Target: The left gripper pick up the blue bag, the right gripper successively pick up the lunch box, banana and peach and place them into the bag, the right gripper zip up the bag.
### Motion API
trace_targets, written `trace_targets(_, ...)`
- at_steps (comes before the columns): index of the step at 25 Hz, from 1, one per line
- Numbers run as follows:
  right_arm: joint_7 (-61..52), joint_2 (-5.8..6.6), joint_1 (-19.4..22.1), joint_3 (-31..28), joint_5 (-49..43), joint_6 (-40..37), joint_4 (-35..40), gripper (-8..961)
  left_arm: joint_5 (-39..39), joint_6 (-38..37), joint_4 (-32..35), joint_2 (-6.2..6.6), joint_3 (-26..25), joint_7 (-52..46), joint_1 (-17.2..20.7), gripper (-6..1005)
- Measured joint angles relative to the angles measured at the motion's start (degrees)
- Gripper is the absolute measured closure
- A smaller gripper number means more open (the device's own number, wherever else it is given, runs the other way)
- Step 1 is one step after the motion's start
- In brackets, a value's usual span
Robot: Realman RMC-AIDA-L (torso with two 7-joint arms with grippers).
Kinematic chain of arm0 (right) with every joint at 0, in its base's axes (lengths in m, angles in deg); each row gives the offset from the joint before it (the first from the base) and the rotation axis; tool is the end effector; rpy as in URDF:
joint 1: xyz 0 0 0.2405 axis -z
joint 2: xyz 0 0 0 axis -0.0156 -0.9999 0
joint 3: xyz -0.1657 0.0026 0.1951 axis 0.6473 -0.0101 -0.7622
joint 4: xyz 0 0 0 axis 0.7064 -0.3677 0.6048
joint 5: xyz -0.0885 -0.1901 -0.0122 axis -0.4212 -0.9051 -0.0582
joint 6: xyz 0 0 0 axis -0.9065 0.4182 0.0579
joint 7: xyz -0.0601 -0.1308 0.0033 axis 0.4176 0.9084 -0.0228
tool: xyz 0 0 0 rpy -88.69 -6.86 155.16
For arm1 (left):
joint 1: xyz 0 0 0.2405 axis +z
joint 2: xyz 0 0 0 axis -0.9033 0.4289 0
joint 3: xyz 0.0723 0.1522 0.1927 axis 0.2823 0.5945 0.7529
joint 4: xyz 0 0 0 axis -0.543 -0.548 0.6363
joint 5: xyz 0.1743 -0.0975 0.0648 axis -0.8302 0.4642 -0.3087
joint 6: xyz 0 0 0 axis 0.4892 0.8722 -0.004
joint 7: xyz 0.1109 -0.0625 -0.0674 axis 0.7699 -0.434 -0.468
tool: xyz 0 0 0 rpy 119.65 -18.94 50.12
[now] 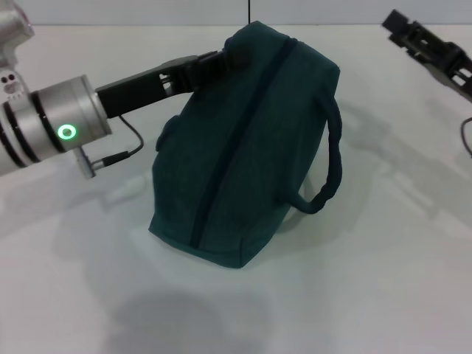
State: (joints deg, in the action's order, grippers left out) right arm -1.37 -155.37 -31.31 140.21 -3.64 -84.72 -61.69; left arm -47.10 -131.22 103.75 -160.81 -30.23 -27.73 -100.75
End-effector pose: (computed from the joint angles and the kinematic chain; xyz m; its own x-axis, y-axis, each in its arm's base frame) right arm 0.2468 0.3589 0.0106 0.0542 -0.4316 -0.9005 -0.7740 -0.5879 0.2352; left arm -0.2068 0.3603 -0.0146 0.3337 0.5593 0.7588 0.6747 -0.7039 0.2221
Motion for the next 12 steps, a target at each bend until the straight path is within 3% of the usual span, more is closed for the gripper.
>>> trace_targets(7,0.12,0.68,2.89,-3.29,0.02,-1.63,0.01,177,-0.34,4.69,-2.14,-0.03,1.17,0.32,-3.92,832)
trace_targets(12,0.21,0.69,3.4,-3.44,0.02,-1.88,-0.03,167,-0.11,6.35,-2.52,-0.05,1.58,-0.02,-5.38,810)
